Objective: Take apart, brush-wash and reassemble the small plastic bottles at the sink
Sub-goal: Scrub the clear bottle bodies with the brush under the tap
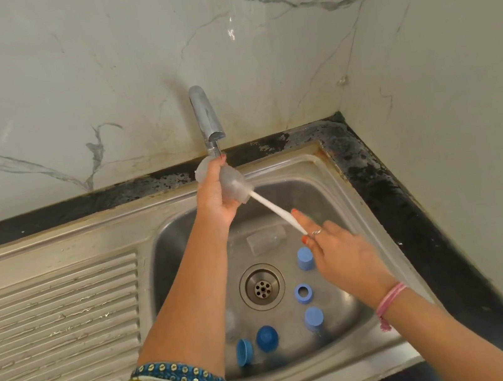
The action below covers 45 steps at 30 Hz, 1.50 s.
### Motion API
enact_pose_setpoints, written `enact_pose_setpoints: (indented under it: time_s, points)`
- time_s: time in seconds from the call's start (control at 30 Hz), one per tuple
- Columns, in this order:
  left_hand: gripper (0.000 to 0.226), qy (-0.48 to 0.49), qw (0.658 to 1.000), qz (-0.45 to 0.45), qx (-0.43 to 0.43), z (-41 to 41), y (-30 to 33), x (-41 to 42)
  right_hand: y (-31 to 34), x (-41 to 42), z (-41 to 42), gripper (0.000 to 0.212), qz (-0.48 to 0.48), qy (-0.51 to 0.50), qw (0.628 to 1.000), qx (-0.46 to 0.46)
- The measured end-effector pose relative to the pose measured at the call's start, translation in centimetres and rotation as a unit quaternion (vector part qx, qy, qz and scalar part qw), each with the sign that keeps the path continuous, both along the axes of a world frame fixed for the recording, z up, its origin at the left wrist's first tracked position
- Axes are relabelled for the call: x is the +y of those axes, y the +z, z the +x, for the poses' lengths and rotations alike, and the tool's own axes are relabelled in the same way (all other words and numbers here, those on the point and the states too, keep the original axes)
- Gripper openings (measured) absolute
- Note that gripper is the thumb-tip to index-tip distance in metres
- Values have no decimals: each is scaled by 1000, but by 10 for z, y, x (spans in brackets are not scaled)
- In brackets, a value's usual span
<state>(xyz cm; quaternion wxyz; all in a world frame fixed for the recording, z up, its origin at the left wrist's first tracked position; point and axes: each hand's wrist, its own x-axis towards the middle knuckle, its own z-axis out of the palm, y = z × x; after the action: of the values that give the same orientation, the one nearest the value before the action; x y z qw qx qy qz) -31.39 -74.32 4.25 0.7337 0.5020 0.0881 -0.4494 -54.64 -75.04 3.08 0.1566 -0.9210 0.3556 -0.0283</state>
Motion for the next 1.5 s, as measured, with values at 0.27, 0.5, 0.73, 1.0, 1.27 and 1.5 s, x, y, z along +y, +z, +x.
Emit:
enact_pose_setpoints:
  time_s: [0.27,0.5,0.73,1.0,1.27,1.5]
  points:
    - [59,6,999,-14,35,10,6,9,2,-24,-14,52,37,22,993,-106]
    - [72,40,999,0,36,19,4,15,8,-41,-20,51,-1,43,995,-88]
    - [78,41,998,37,13,30,4,19,7,-37,-27,51,-108,69,990,-58]
    - [77,33,998,42,-22,38,3,21,2,-37,-30,50,-123,87,988,-36]
    - [66,119,990,-74,18,39,-1,25,8,-47,-39,50,70,35,993,-94]
    - [62,98,992,-79,-27,23,-8,29,37,-16,-33,53,358,-74,903,-225]
